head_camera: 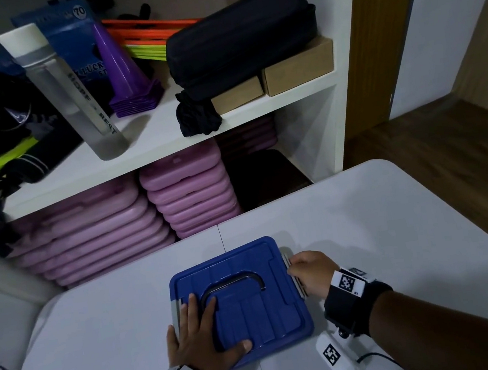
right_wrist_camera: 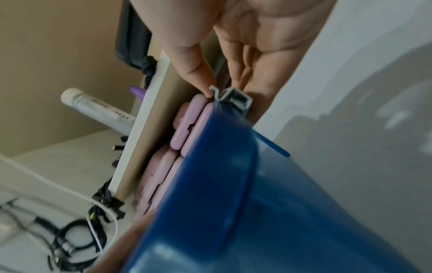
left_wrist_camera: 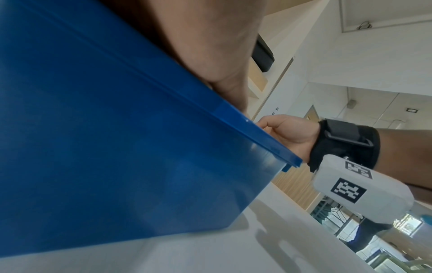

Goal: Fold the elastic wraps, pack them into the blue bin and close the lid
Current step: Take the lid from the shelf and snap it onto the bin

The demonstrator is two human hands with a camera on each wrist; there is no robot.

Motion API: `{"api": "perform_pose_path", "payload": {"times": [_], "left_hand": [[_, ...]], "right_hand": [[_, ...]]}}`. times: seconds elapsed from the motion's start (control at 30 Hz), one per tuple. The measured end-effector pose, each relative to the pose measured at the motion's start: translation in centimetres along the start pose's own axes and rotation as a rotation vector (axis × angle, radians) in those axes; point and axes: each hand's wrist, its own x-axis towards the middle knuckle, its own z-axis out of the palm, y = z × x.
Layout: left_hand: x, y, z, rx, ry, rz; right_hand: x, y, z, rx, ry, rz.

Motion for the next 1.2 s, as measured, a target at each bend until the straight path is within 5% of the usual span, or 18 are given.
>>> {"api": "perform_pose_path", "payload": {"times": [0.23,0.5,1.03,1.2], "left_hand": [[0.0,0.0,0.1,-0.001,0.014,-0.005],[0.1,0.1,0.0,0.002,0.011,-0.012],[-0.1,0.1,-0.1,-0.036,0.033,0.008],[-1.2,-1.5,-0.4,-0.264,0.19,0.024]], "right_hand": [[-0.6,-1.1,0.4,-0.273,0.034,-0.084],[-0.2,0.1,1.2,-0.156,0.107,-0.096],[-1.9,0.8,2.2,-0.297,-0.028,-0.163],[-3.7,3.9,2.2,-0.444,-0.166,-0.232]]}}
